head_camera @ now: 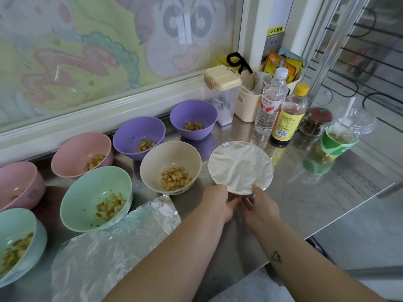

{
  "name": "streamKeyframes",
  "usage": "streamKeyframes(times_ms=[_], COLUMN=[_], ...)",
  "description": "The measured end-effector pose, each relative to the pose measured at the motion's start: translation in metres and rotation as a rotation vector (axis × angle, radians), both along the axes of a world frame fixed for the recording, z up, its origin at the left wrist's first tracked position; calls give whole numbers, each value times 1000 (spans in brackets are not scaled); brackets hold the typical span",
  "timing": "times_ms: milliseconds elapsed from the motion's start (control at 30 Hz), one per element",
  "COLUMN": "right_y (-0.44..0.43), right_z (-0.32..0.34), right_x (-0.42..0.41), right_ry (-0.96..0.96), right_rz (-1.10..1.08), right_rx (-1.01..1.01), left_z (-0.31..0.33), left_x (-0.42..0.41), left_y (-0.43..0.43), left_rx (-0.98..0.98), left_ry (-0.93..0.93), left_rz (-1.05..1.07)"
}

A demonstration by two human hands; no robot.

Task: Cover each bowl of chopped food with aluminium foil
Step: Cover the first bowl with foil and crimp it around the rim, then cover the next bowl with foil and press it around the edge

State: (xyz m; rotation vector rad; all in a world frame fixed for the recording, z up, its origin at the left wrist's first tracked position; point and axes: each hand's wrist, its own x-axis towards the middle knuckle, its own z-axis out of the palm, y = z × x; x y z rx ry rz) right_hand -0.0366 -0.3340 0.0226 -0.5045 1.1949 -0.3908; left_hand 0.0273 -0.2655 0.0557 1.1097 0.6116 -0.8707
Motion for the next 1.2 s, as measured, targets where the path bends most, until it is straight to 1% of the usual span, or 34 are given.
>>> streamKeyframes(times_ms=[167,333,567,733,833,967,1033,1067,1100,1133,1200], right_y=[-3,-24,-35,-34,-26,10,31,40,49,56,71], right_z=[-5,-4,-3,-7,-13,-9,-4,-3,-2,-3,-3], right_x=[6,22,55,60,52,42,43,44,44,44,41], right_ry=[-39,-16,-46,-91,-76,-40,-20,2,23,55,127], right_rz=[-23,23,68,101,132,304,451,563,695,848,1158], right_rx=[13,-21,-33,-37,-37,-55,-100,-153,-227,-345,-657], left_z=[-5,-4,-1,6,9,5,3,-1,-2,-6,-17], left_x=[5,16,32,31,24,15,13,14,14,14,11], left_y=[-4,-9,-10,2,19,64,92,106,121,137,167], left_rx=[-7,-44,-78,-97,-80,-23,53,121,193,278,473], left_ry=[12,-32,-47,-79,-66,-84,-180,-265,-359,-461,-622], left_rz=[-6,-32,8,-8,-5,-80,-148,-221,-295,-386,-542])
